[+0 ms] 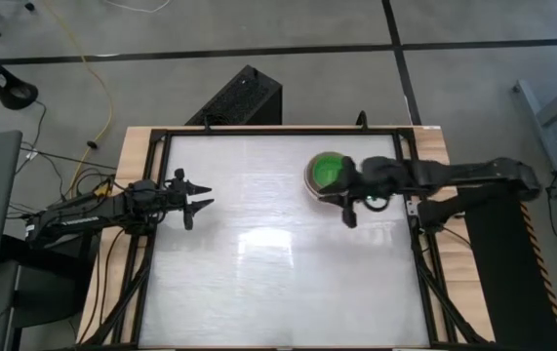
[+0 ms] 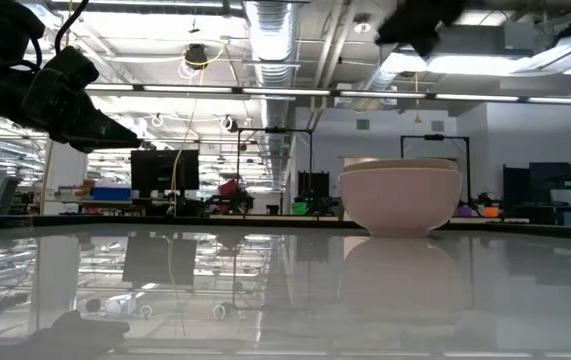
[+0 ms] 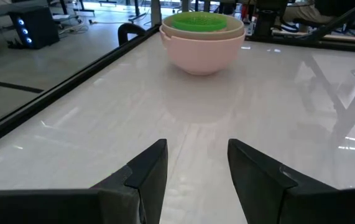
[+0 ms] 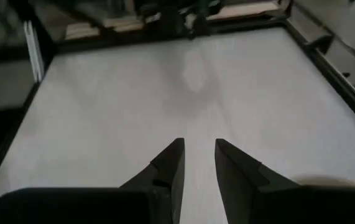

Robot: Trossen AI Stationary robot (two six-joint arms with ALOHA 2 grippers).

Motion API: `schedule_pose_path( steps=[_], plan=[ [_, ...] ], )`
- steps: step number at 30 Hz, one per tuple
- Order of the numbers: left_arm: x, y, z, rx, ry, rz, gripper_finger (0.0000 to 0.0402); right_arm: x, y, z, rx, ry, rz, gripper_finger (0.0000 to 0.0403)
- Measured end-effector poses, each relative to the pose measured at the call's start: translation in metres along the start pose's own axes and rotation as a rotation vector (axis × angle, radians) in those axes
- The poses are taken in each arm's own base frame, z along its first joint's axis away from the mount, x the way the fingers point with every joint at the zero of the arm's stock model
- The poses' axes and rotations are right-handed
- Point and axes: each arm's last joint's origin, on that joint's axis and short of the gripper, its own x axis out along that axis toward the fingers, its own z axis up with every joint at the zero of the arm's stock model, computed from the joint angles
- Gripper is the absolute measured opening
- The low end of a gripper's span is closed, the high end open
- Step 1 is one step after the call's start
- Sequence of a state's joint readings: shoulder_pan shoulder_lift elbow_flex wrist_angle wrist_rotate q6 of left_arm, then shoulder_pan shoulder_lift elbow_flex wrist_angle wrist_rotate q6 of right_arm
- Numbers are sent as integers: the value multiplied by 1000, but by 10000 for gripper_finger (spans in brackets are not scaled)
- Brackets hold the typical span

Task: Nest bowls inside each other
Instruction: Return to Home Position

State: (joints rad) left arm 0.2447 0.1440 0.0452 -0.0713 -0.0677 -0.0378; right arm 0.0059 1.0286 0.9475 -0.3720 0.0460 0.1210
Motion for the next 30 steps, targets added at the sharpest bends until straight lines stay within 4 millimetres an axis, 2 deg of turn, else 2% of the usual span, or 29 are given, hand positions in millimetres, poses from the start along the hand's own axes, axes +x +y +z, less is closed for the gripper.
schedule_pose_path(
  steps=[7, 14, 24, 30],
  plan=[
    [0, 0, 0, 0, 0, 0, 158, -20, -21, -84, 188, -186, 19, 107],
    [0, 0, 0, 0, 0, 0, 158, -29, -28, -142, 268, -291, -42, 107],
    [0, 0, 0, 0, 0, 0, 158, -27, -31, -188, 231, -442, 10, 107],
    [0, 0, 0, 0, 0, 0, 158, -27, -32, -191, 149, -433, -18, 107]
  ],
)
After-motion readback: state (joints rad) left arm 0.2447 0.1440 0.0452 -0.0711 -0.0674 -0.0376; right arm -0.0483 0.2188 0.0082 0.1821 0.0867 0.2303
